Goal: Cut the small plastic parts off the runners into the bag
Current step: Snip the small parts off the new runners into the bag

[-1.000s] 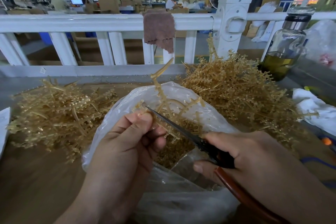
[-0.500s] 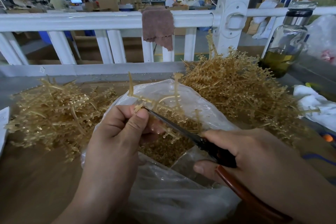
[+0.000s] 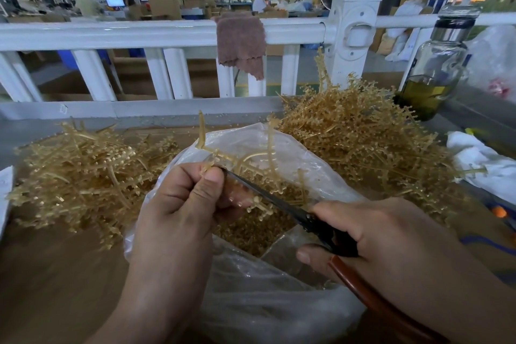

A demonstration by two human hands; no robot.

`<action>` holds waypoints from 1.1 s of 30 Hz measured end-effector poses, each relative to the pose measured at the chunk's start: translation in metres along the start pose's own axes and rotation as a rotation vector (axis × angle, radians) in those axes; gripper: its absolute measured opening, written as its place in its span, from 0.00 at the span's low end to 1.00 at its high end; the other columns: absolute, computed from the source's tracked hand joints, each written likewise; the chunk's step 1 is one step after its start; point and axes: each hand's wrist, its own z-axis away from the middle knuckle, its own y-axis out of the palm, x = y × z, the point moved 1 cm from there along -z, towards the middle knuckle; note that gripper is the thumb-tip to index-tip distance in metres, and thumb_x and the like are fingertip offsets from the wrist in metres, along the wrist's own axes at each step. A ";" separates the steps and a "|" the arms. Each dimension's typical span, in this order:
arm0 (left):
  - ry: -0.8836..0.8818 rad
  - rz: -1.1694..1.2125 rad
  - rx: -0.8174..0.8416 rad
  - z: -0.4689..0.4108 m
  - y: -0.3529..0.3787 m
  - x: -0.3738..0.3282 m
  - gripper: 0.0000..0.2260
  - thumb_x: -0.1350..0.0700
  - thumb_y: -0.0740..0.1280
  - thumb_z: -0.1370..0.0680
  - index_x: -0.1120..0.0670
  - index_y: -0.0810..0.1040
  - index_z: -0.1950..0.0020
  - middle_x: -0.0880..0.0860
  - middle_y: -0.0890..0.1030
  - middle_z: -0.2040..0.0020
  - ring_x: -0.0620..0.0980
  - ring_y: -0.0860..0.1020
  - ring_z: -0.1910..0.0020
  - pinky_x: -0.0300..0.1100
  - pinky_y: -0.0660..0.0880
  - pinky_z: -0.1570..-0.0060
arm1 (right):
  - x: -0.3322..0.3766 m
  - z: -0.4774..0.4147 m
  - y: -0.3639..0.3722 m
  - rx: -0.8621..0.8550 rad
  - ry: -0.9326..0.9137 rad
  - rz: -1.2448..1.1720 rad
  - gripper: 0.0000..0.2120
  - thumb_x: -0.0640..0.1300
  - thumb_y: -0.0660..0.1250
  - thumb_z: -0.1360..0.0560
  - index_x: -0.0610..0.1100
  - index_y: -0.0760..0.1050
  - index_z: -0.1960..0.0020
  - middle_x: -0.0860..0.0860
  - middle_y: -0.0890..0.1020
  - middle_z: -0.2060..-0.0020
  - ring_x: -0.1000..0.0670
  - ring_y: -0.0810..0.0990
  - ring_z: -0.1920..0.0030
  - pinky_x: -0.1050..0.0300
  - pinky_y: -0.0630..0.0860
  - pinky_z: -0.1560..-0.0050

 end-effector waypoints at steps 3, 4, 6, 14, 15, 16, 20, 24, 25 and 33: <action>-0.002 -0.033 -0.004 0.000 0.000 -0.002 0.09 0.47 0.70 0.22 0.49 0.81 0.60 0.57 0.84 0.59 0.51 0.84 0.60 0.40 0.79 0.60 | -0.001 0.000 0.001 -0.012 -0.004 0.014 0.24 0.73 0.54 0.31 0.57 0.74 0.50 0.59 0.75 0.69 0.58 0.76 0.65 0.62 0.69 0.68; 0.002 -0.058 -0.016 0.000 -0.001 -0.002 0.09 0.46 0.71 0.23 0.49 0.81 0.60 0.58 0.84 0.59 0.51 0.83 0.59 0.41 0.80 0.59 | -0.001 -0.001 0.002 -0.019 -0.004 0.022 0.24 0.73 0.53 0.32 0.57 0.75 0.49 0.60 0.76 0.69 0.59 0.76 0.64 0.62 0.69 0.67; 0.023 -0.090 -0.053 -0.001 -0.004 -0.003 0.07 0.48 0.70 0.25 0.51 0.82 0.56 0.59 0.83 0.59 0.51 0.82 0.61 0.40 0.80 0.58 | -0.001 -0.001 0.003 -0.019 0.002 0.020 0.23 0.73 0.54 0.32 0.57 0.73 0.52 0.60 0.75 0.70 0.60 0.76 0.64 0.64 0.69 0.66; 0.115 -0.146 -0.077 -0.003 -0.005 -0.003 0.04 0.52 0.69 0.23 0.48 0.81 0.58 0.51 0.84 0.62 0.45 0.82 0.62 0.37 0.80 0.60 | -0.002 -0.002 0.005 0.004 0.020 -0.019 0.27 0.76 0.51 0.35 0.57 0.72 0.53 0.61 0.76 0.65 0.60 0.76 0.62 0.63 0.70 0.64; 0.115 -0.140 -0.079 -0.003 -0.005 -0.002 0.04 0.50 0.69 0.25 0.49 0.81 0.58 0.51 0.84 0.62 0.45 0.82 0.62 0.37 0.80 0.60 | -0.002 -0.002 0.005 0.019 0.020 -0.024 0.28 0.76 0.51 0.35 0.56 0.73 0.52 0.62 0.77 0.63 0.59 0.76 0.62 0.62 0.70 0.65; 0.117 -0.146 -0.081 -0.002 -0.005 -0.002 0.04 0.50 0.69 0.25 0.49 0.81 0.57 0.52 0.84 0.61 0.46 0.83 0.62 0.37 0.80 0.60 | -0.002 -0.002 0.005 0.032 0.017 -0.027 0.29 0.77 0.51 0.35 0.56 0.73 0.52 0.62 0.77 0.62 0.58 0.76 0.62 0.61 0.70 0.66; 0.143 -0.166 -0.082 -0.001 -0.004 0.001 0.03 0.50 0.69 0.25 0.47 0.81 0.56 0.51 0.85 0.60 0.48 0.84 0.60 0.39 0.81 0.59 | -0.002 -0.002 0.004 0.044 0.009 -0.034 0.27 0.76 0.52 0.34 0.55 0.71 0.55 0.62 0.77 0.60 0.57 0.76 0.63 0.61 0.69 0.68; 0.167 -0.148 -0.076 0.000 -0.002 0.001 0.02 0.51 0.69 0.24 0.47 0.81 0.57 0.51 0.85 0.60 0.47 0.84 0.61 0.38 0.80 0.59 | -0.003 -0.001 0.002 0.037 0.005 -0.046 0.24 0.74 0.56 0.32 0.53 0.72 0.56 0.59 0.77 0.64 0.56 0.77 0.65 0.59 0.70 0.67; 0.174 -0.150 -0.074 0.000 -0.002 0.001 0.02 0.51 0.70 0.24 0.46 0.81 0.57 0.51 0.85 0.60 0.47 0.84 0.61 0.38 0.80 0.60 | -0.003 -0.001 0.002 0.033 0.005 -0.044 0.23 0.73 0.57 0.31 0.53 0.72 0.57 0.58 0.77 0.65 0.56 0.77 0.65 0.59 0.70 0.66; 0.136 -0.095 -0.067 -0.001 0.000 -0.001 0.07 0.52 0.68 0.23 0.44 0.81 0.60 0.49 0.85 0.59 0.47 0.83 0.60 0.40 0.80 0.60 | -0.002 -0.002 0.002 0.018 0.007 -0.046 0.21 0.71 0.58 0.30 0.54 0.73 0.56 0.57 0.77 0.69 0.57 0.77 0.63 0.62 0.70 0.64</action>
